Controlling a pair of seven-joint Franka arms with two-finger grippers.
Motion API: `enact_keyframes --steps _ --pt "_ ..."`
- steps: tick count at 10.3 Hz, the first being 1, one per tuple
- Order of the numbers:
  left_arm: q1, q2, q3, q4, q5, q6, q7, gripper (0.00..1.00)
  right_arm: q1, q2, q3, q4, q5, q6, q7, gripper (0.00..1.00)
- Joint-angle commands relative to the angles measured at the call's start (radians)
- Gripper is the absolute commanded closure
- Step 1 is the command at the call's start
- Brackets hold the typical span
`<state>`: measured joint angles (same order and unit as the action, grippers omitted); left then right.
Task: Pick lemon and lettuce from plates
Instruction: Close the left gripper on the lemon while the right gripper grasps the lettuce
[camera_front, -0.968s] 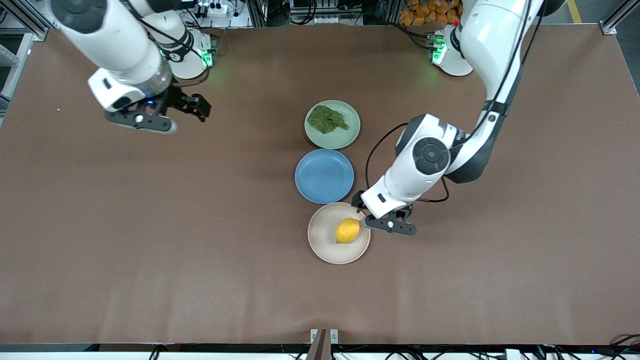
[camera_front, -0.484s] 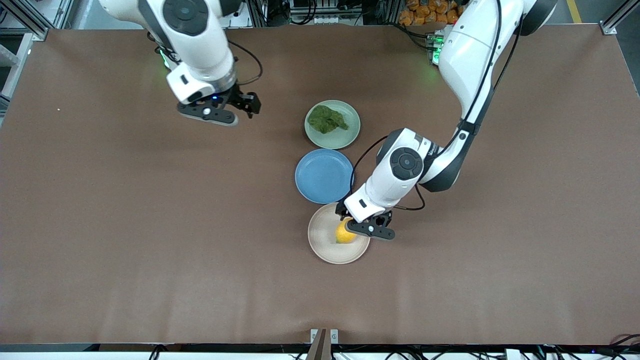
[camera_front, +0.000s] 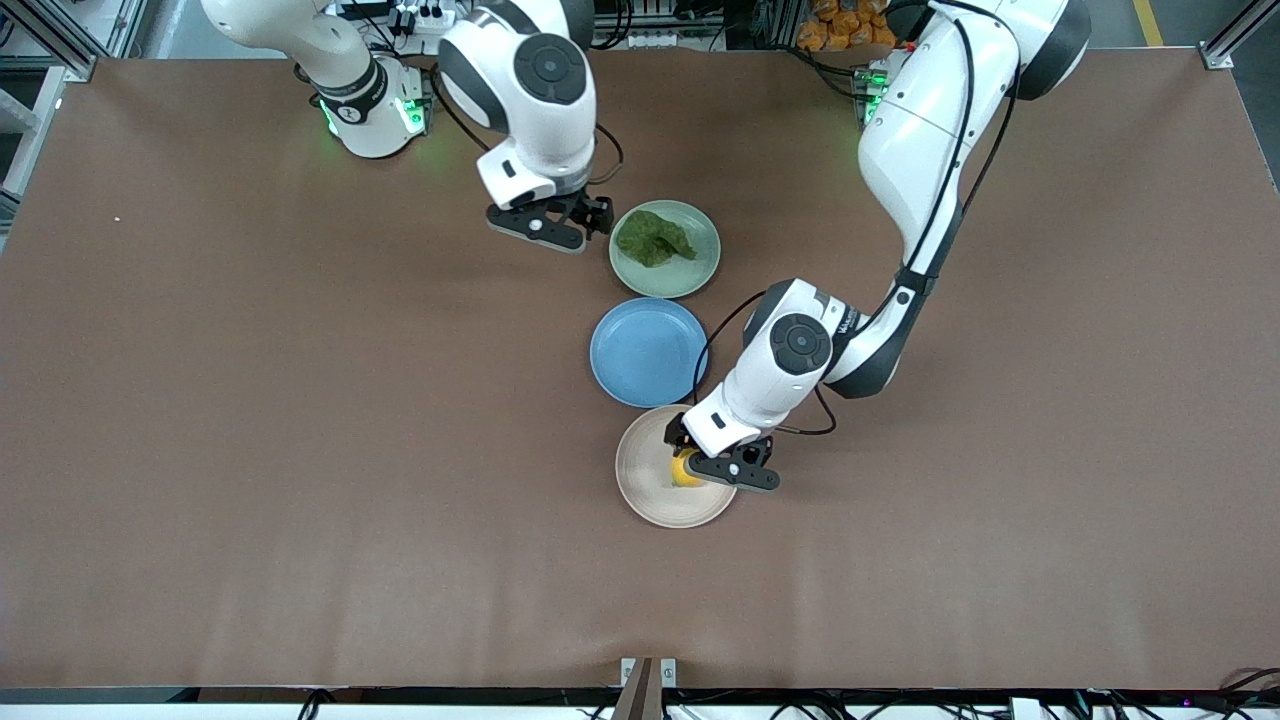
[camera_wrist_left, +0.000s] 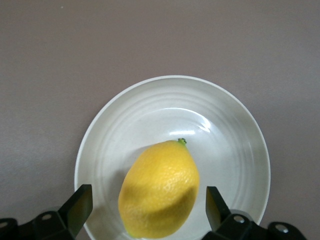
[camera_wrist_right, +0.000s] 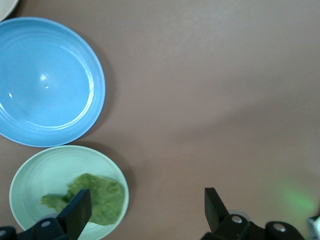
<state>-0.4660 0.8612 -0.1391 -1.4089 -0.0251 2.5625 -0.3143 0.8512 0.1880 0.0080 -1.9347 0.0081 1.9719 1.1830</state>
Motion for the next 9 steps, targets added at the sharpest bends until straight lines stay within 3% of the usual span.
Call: enact_keyframes --steps 1,9 --pt "-0.034 0.039 0.026 0.031 -0.007 0.043 -0.015 0.00 0.057 0.063 -0.006 0.010 0.006 0.080 0.145 0.00" --pt "-0.066 0.091 0.055 0.028 -0.009 0.136 -0.020 0.00 0.193 0.217 -0.008 0.013 0.006 0.336 0.420 0.00"
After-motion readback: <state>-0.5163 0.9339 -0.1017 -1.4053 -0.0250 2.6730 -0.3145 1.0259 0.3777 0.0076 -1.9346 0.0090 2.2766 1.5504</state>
